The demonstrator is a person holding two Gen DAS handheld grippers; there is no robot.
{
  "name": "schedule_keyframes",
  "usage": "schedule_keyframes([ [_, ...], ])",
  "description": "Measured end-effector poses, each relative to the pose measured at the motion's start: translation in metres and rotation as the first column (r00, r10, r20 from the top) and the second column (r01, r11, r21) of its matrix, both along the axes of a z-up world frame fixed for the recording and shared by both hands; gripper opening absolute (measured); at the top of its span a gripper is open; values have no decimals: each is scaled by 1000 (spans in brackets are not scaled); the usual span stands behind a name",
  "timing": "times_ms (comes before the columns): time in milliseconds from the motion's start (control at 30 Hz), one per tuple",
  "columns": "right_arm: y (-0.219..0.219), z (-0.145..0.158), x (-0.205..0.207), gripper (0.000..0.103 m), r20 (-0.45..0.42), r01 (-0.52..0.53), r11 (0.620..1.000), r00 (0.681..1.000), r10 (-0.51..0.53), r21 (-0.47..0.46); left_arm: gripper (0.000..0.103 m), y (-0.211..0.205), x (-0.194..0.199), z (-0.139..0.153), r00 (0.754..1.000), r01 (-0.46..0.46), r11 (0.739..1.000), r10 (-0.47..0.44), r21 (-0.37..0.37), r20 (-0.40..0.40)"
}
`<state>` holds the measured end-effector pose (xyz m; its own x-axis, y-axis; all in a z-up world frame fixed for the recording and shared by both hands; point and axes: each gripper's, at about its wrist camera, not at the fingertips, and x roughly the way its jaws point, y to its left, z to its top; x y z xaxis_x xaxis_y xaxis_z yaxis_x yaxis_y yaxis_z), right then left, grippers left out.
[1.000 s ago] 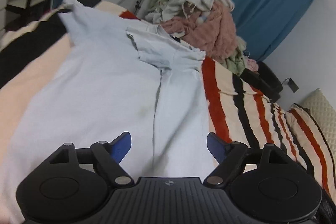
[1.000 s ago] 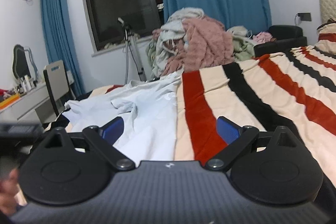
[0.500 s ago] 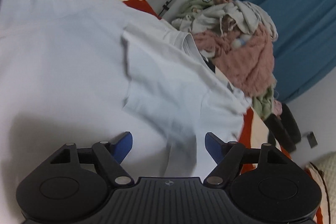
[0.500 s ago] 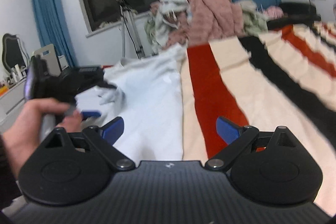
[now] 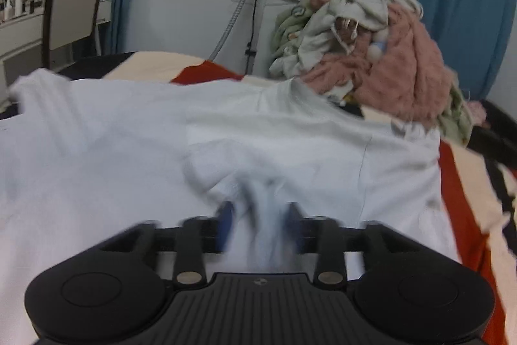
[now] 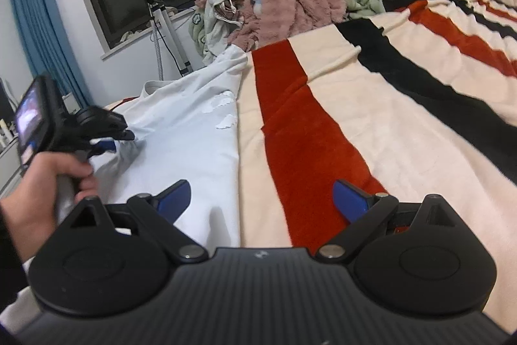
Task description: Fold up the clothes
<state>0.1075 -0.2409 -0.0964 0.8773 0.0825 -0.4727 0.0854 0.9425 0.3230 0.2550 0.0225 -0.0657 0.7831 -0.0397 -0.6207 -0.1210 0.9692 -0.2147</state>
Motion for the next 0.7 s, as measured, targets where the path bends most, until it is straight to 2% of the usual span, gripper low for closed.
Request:
schedule_keyframes([
  [167,1,12,-11,96,48,-13,1000,999,14,-18,52,19,-74,10,995,74,995,-78,-63,-56],
  [300,6,23,-22,96,74,-37,999,996,39,-24,52,32,-141,3,987,81,980,-103,-180,-120],
  [467,12,38,-41,96,103,-55,998,993,58,-31,51,49,-225,-5,970,74,943,-143,-325,-194],
  [633,14,52,-73,96,91,-48,999,995,48,0,51,66,-310,-14,946,54,885,-193,-462,-261],
  [700,16,57,-87,96,88,-56,998,995,54,20,52,64,-315,-16,935,70,884,-219,-462,-278],
])
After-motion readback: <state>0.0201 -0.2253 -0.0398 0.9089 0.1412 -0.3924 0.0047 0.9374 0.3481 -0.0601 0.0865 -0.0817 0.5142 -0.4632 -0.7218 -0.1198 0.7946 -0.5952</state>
